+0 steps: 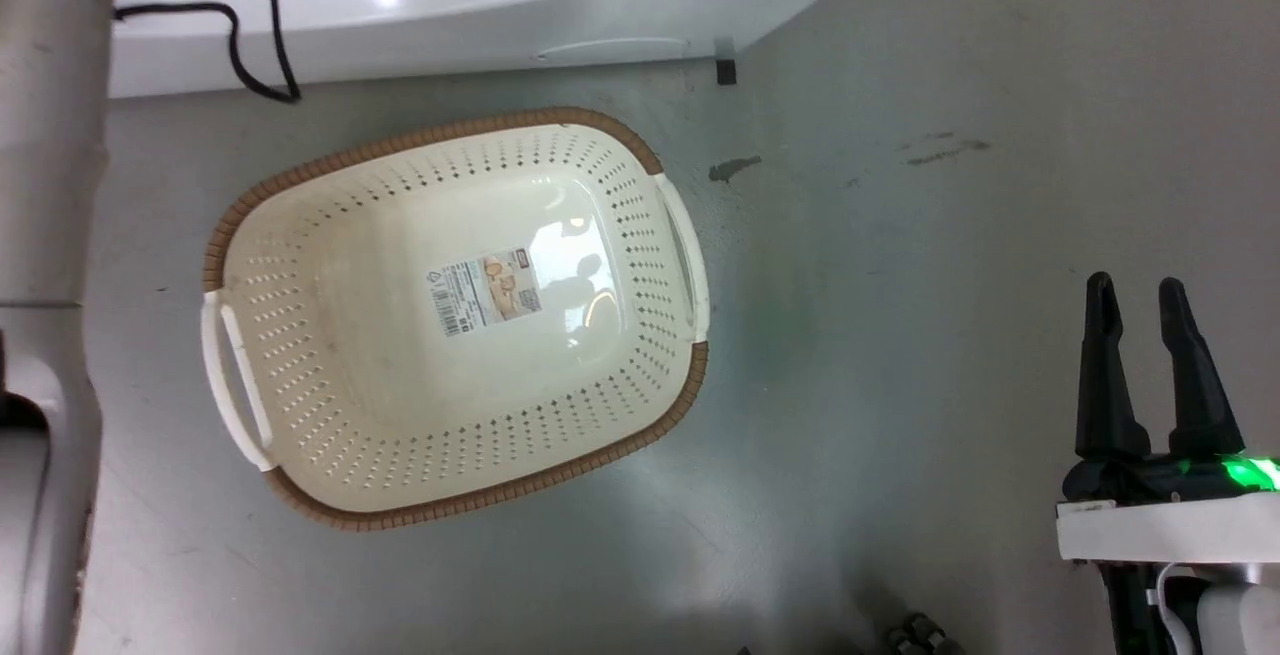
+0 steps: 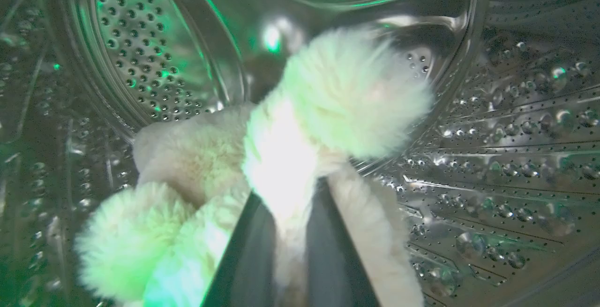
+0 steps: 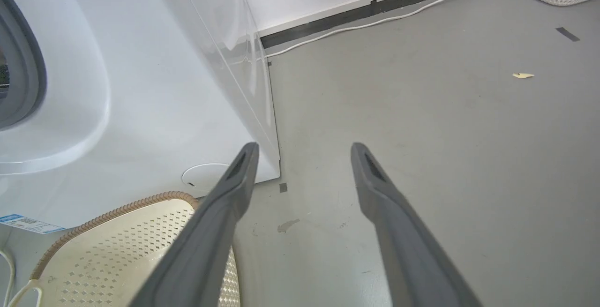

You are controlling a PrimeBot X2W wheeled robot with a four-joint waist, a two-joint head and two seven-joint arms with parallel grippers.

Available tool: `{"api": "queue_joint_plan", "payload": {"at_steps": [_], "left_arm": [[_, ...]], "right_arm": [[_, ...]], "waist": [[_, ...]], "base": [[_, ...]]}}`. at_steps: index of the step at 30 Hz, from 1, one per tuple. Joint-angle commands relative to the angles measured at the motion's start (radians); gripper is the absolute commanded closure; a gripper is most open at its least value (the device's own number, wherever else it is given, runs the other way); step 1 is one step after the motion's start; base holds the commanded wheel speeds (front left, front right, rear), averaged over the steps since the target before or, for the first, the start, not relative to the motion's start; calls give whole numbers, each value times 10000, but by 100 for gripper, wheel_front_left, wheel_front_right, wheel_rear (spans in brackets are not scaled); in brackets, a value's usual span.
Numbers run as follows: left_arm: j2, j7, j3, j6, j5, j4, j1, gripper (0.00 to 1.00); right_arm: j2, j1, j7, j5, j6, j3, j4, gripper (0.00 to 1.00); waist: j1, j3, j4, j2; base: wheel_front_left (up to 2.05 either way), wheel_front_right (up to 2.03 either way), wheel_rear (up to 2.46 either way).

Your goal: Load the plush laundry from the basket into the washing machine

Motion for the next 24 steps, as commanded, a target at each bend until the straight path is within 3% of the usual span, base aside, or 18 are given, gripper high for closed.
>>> {"api": "queue_joint_plan", "payload": {"at_steps": [1, 13, 24], "left_arm": [[107, -20, 0, 31, 88, -100, -320, 100], [812, 339, 120, 219, 175, -117, -1117, 100], [996, 671, 148, 381, 91, -27, -1578, 100]], "right_arm": [[-18, -78, -42, 81, 8, 14, -56, 0], [-18, 63, -43, 300, 8, 146, -119, 0], [-18, 150, -43, 364, 8, 140, -286, 0]], "waist": [[0, 148, -137, -1], [0, 611, -704, -1], [0, 941, -927, -1]], "base": [[0, 0, 0], [0, 0, 0], [0, 0, 0]]}}
